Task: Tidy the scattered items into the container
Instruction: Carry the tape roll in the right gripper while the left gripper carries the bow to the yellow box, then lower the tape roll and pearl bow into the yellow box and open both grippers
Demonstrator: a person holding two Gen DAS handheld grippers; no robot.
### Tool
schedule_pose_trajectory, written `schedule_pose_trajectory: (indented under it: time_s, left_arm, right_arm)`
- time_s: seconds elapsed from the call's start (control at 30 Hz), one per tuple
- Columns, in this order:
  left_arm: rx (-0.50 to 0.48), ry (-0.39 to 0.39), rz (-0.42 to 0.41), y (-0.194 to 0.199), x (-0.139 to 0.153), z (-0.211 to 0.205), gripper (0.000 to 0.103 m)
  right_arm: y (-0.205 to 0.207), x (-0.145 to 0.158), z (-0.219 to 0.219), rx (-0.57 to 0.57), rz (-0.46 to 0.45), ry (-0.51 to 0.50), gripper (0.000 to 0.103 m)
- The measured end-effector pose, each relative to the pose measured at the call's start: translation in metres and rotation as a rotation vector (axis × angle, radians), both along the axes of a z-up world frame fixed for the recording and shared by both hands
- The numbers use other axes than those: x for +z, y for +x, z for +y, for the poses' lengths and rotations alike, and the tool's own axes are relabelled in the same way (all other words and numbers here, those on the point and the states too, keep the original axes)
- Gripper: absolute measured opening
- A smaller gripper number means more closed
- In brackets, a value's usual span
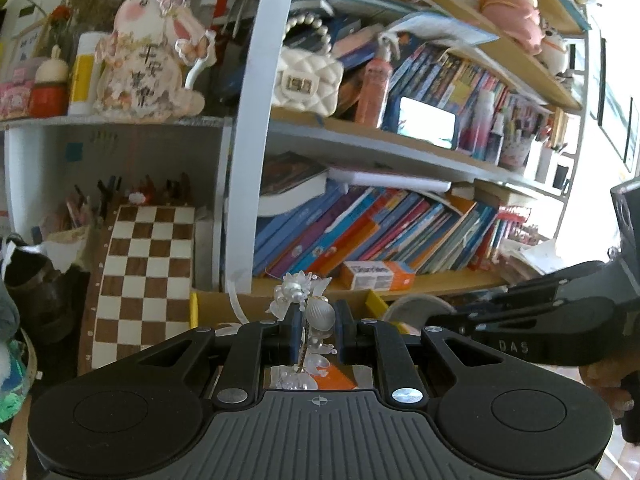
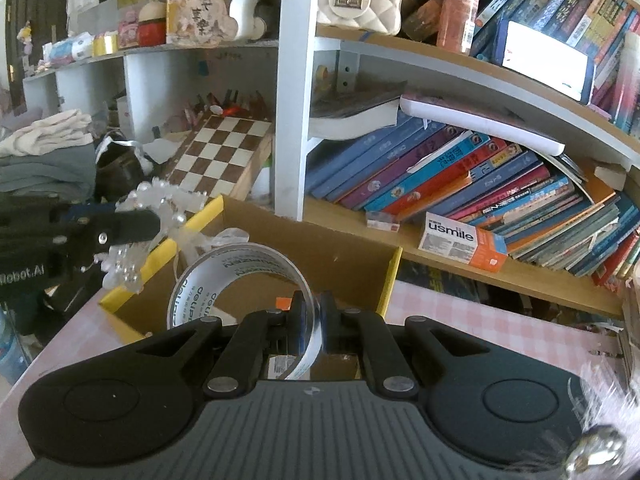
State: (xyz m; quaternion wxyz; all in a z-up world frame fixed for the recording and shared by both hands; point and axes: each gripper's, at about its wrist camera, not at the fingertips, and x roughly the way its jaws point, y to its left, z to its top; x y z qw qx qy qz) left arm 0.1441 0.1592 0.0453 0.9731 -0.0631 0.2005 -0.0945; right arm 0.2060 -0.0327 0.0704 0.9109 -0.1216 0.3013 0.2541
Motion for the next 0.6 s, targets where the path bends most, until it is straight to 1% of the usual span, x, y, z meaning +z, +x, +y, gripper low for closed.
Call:
schedule_pose_trajectory:
  time_s: [0.2,0.47,0.6]
  left_arm:
    - [0.009,0.003,0.050,0.018,-0.018,0.004,0.015]
    - [0.008,0.063,0.140,0.042,-0.044,0.003,0.015]
    - [0.002,0.078,0.169,0.047,-0.054,0.003,0.015]
  right_arm:
    - [0.023,-0.013,0.013,0.006,0.018,-0.025,0.007]
    - [0.062,-0.028,0.036,0.015,0.024,-0.079,0.007]
    - [0.080,-0.034,0.050,0.029,0.033,-0.095,0.007]
